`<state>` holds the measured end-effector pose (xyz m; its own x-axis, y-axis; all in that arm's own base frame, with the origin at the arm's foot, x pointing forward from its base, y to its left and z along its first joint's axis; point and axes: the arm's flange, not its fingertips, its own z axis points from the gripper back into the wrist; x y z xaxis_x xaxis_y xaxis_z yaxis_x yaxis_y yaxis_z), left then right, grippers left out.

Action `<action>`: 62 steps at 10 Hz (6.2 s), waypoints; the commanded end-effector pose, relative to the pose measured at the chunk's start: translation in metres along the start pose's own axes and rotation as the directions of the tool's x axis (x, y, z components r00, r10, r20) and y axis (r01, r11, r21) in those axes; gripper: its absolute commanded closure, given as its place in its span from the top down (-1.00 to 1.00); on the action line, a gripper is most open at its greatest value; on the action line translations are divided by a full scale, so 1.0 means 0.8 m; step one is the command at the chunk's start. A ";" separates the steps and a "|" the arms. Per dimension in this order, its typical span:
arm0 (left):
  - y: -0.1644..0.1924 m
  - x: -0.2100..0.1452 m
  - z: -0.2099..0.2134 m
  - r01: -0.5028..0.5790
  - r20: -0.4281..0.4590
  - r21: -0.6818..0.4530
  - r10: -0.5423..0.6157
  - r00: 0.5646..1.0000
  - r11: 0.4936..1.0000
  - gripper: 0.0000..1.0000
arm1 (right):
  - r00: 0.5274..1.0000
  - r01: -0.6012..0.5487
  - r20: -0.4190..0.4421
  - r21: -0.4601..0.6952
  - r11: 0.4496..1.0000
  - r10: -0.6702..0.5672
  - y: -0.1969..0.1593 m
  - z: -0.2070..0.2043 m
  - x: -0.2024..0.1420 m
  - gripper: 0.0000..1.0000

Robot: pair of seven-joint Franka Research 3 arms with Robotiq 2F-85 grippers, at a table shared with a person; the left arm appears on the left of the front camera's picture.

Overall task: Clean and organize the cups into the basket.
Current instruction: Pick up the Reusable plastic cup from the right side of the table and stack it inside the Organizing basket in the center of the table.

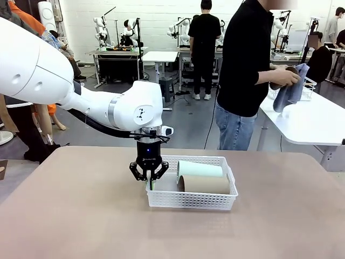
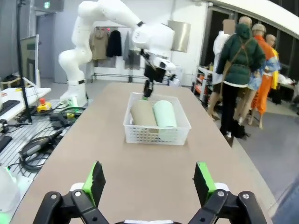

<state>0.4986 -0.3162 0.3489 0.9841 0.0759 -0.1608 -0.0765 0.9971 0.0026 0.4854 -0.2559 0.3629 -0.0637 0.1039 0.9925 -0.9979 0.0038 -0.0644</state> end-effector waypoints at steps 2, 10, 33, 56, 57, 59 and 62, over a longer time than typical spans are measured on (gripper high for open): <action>0.004 -0.001 0.001 0.014 -0.005 0.005 -0.014 1.000 1.000 -1.00 | 1.000 0.000 0.000 0.000 1.000 0.000 0.000 0.000 0.000 1.00; 0.004 -0.001 0.001 0.014 -0.005 0.005 -0.014 1.000 1.000 -1.00 | 1.000 0.000 0.000 0.000 1.000 0.000 0.000 0.000 0.000 1.00; 0.004 -0.001 0.001 0.014 -0.005 0.005 -0.014 1.000 1.000 -1.00 | 0.964 0.104 -0.255 0.077 0.992 -0.081 -0.006 -0.075 -0.124 1.00; 0.004 -0.001 0.001 0.014 -0.005 0.005 -0.014 1.000 1.000 -1.00 | 0.947 0.119 -0.315 0.136 0.984 -0.071 -0.055 -0.241 -0.144 1.00; 0.004 -0.001 0.001 0.014 -0.005 0.005 -0.014 1.000 1.000 -1.00 | 0.947 0.130 -0.313 0.150 0.980 -0.077 -0.055 -0.245 -0.143 1.00; 0.004 -0.001 0.001 0.014 -0.005 0.005 -0.014 1.000 1.000 -1.00 | 0.944 0.144 -0.321 0.170 0.975 -0.083 -0.054 -0.253 -0.143 1.00; 0.004 -0.001 0.001 0.014 -0.005 0.005 -0.014 1.000 1.000 -1.00 | 0.944 0.158 -0.320 0.215 0.964 -0.084 -0.048 -0.273 -0.143 1.00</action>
<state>0.4985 -0.3162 0.3488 0.9840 0.0758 -0.1610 -0.0764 0.9971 0.0027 0.5386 -0.0604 0.2301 0.0104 0.4024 0.9154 -0.9808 -0.1741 0.0877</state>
